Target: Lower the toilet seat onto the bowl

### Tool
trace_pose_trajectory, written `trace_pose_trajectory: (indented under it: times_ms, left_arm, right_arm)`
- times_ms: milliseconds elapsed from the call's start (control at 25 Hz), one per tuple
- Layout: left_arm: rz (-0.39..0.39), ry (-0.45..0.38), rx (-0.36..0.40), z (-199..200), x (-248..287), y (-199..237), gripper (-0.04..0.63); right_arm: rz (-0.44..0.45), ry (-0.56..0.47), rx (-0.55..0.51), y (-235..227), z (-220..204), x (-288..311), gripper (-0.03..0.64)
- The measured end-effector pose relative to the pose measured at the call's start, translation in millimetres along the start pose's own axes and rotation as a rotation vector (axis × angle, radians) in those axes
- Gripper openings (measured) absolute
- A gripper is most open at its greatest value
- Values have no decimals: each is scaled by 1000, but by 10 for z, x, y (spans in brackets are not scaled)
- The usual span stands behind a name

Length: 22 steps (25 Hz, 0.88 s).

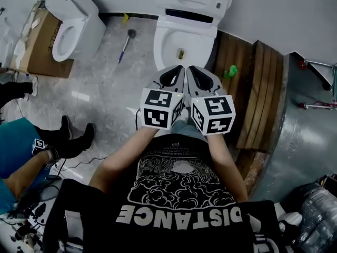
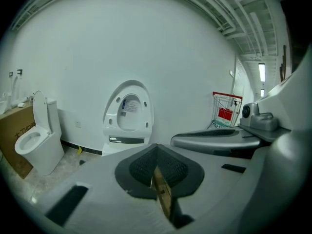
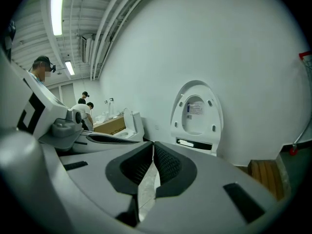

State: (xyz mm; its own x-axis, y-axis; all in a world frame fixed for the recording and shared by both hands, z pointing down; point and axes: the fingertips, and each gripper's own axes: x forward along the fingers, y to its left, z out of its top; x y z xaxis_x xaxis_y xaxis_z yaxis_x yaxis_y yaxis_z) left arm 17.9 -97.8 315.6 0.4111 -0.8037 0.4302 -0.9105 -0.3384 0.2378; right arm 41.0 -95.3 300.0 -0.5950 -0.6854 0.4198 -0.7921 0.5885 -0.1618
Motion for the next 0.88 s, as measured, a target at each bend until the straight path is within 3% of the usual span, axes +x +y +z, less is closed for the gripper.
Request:
trace_pose_trajectory:
  times_ms: [320, 880]
  left_arm:
    - [24, 1, 32, 299, 523, -9, 12]
    - [9, -20, 35, 602, 959, 231, 12]
  right_arm:
    - [27, -8, 1, -511, 217, 248, 21]
    - [38, -23, -13, -779, 497, 703, 21]
